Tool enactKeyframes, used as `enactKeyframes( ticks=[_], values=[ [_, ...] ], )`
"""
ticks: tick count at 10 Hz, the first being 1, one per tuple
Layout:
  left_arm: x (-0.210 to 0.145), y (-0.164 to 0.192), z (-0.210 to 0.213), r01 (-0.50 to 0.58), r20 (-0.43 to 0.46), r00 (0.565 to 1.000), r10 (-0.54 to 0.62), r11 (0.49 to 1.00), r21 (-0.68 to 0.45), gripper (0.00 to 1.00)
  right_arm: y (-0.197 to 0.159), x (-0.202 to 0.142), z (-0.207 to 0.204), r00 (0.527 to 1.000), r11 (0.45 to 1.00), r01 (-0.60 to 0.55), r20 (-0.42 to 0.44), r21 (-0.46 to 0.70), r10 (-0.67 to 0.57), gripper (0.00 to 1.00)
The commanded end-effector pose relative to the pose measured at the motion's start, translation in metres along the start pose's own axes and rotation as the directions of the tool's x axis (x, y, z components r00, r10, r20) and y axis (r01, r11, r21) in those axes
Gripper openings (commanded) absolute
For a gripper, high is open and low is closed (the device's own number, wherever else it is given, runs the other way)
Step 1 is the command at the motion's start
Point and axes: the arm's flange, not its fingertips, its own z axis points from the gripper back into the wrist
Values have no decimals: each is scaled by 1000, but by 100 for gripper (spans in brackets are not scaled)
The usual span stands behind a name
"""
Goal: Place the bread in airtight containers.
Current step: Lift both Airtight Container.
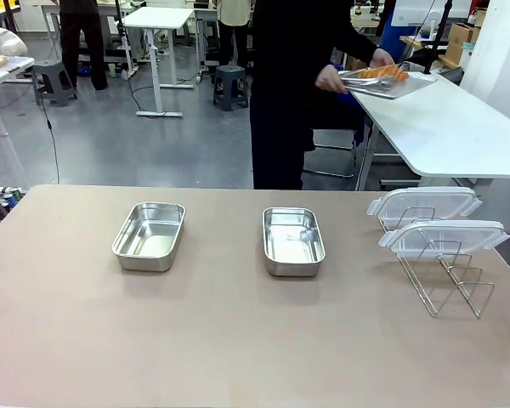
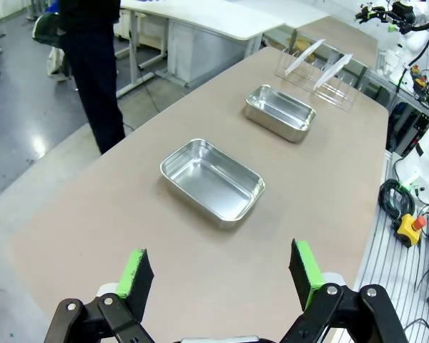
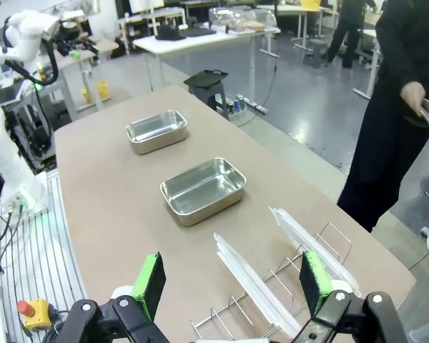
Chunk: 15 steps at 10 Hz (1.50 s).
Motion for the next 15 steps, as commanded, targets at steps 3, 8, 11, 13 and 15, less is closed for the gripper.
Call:
enactKeyframes(
  ticks=[3,8,11,13,15],
  values=[
    [-1,2,0,20,26,999,-20,1000,-8,100,-3,1,-1,999,1000,-26,27,0,26,100],
    [-1,2,0,20,26,999,-20,1000,-8,100,-3,1,-1,999,1000,-26,27,0,26,100],
    [-1,2,0,20,26,999,-20,1000,-8,100,-3,1,-1,999,1000,-26,27,0,26,100],
    [-1,2,0,20,26,999,-20,1000,-8,100,-3,1,-1,999,1000,-26,27,0,26,100],
    [-1,2,0,20,26,999,-20,1000,-8,100,-3,1,-1,999,1000,-26,27,0,26,100]
  ],
)
